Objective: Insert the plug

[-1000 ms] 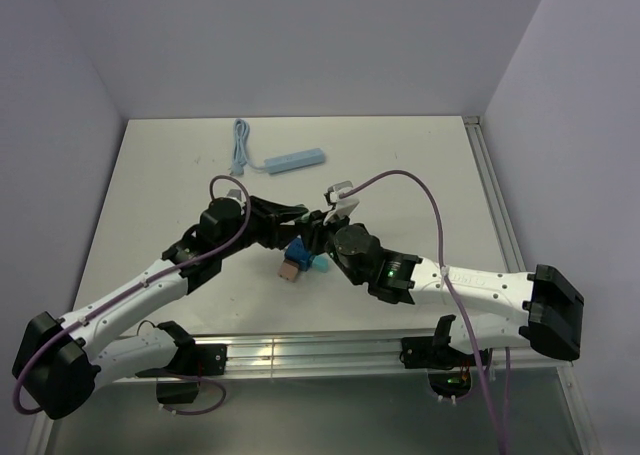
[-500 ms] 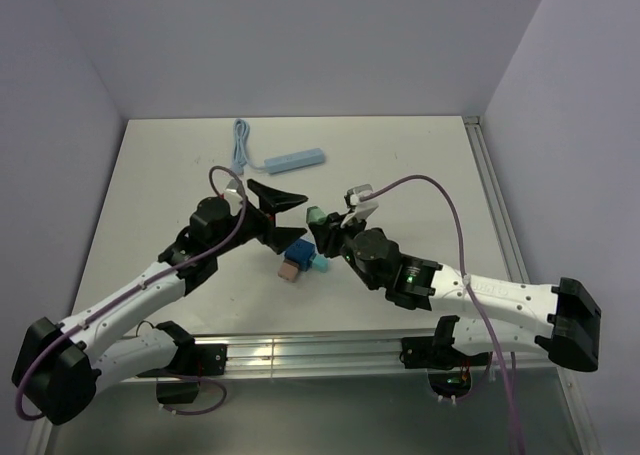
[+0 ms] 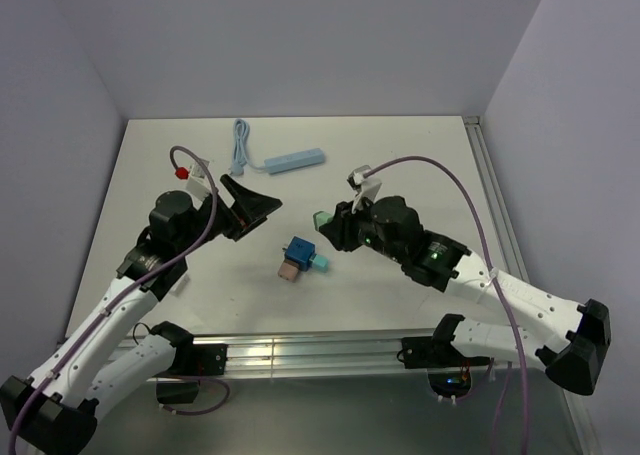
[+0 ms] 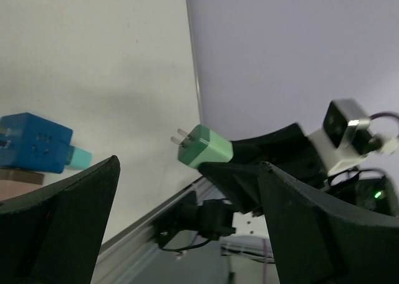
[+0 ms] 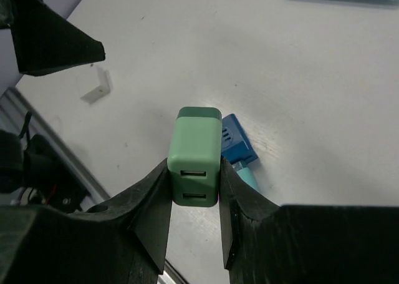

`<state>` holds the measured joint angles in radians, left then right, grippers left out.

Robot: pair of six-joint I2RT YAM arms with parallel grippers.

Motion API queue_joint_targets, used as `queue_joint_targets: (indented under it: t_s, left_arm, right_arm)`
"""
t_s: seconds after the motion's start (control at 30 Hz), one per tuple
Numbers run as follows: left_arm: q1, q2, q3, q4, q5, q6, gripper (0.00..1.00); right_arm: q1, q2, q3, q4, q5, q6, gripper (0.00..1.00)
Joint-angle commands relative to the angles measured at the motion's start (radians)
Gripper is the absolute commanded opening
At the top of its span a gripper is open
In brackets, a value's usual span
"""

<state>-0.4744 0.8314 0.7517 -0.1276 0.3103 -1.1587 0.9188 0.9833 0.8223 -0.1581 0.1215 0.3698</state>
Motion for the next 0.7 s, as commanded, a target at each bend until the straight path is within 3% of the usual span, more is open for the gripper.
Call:
queue_joint_targets:
  t_s: [0.0, 0.17, 0.3, 0.5, 0.67]
  left_arm:
    - [0.005, -0.06, 0.046, -0.093, -0.013, 0.206, 0.96]
    - [0.006, -0.158, 0.078, -0.182, -0.126, 0.307, 0.96]
    - [0.005, -0.218, 0.09, -0.224, -0.201, 0.358, 0.96]
    - [0.005, -0.271, 0.072, -0.233, -0.218, 0.407, 0.96]
    - [-0.033, -0.267, 0.038, -0.225, -0.25, 0.415, 0.95]
  right_arm:
    - [-0.054, 0.031, 0.109, -0.144, -0.307, -0.104, 0.0]
    - [-0.15, 0.118, 0.204, -0.262, -0.649, -0.187, 0.0]
    - [-0.179, 0.277, 0.334, -0.391, -0.709, -0.242, 0.0]
    - [-0.173, 0.51, 0.593, -0.644, -0.444, -0.322, 0.0]
    - [-0.146, 0.635, 0.748, -0.764, -0.364, -0.405, 0.0]
